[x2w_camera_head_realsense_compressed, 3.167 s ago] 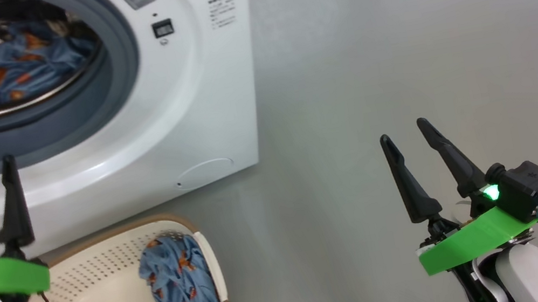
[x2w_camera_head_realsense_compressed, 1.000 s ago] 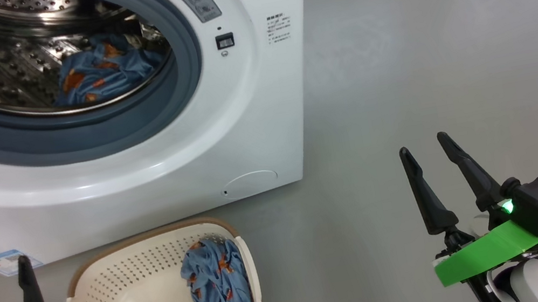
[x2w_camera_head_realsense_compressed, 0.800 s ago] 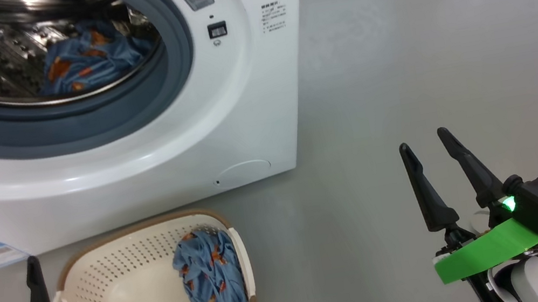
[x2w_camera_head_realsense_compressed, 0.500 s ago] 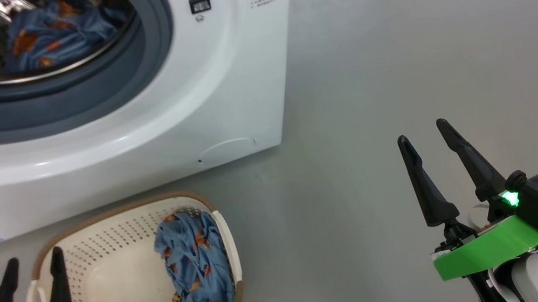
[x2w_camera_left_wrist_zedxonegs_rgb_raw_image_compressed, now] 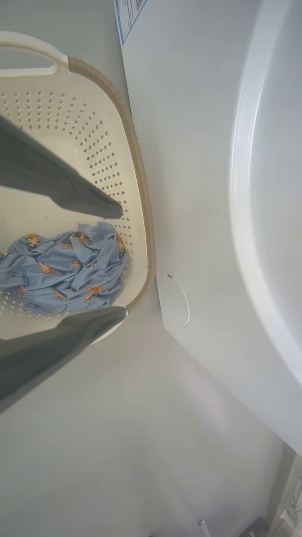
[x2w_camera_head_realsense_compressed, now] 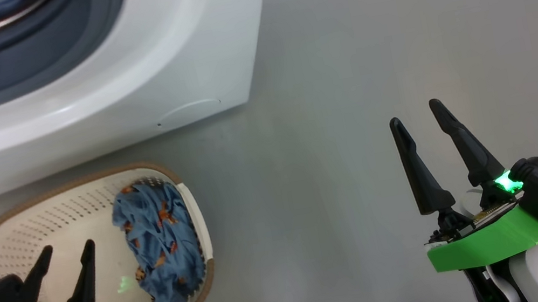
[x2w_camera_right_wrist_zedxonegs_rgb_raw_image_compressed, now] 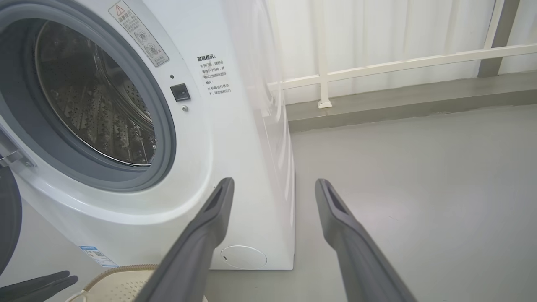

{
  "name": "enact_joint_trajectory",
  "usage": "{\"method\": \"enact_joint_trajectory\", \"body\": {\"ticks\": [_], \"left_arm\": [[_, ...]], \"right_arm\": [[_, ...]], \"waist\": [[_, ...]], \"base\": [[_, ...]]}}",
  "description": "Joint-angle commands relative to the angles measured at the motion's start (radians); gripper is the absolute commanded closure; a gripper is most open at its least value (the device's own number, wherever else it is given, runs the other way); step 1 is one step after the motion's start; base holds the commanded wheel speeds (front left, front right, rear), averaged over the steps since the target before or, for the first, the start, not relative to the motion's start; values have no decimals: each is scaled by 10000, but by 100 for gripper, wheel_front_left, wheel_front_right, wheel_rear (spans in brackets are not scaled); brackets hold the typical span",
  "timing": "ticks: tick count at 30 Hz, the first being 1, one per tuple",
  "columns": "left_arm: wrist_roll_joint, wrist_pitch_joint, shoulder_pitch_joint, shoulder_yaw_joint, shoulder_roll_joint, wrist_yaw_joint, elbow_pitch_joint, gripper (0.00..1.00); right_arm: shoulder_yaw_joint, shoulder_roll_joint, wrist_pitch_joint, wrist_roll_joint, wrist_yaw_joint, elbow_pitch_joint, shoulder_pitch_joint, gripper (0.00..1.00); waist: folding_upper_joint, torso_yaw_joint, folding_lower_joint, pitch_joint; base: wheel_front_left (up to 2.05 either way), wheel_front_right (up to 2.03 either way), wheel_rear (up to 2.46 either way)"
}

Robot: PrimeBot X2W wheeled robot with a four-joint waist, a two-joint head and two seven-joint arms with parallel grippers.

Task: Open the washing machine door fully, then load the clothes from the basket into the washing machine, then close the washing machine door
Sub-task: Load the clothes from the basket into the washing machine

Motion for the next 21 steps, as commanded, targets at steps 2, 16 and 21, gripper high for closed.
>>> {"method": "enact_joint_trajectory", "body": {"ticks": [2, 16, 21], "left_arm": [[-235, -4, -413, -69, 497, 9, 118, 0], [-1399, 193, -2021, -3001, 1335, 8, 1486, 0], [-1713, 176, -2535, -3960, 1593, 8, 1683, 0]], "right_arm": [[248, -66, -78, 41, 46, -341, -129, 0], [472, -66, -78, 227, 46, -1021, -272, 0], [567, -66, -78, 331, 46, -1226, -324, 0]], "waist": [[0, -361, -2, 710], [0, -887, -2, 2412], [0, -1102, -2, 2972]], "base": [[0, 0, 0], [0, 0, 0], [0, 0, 0]]}}
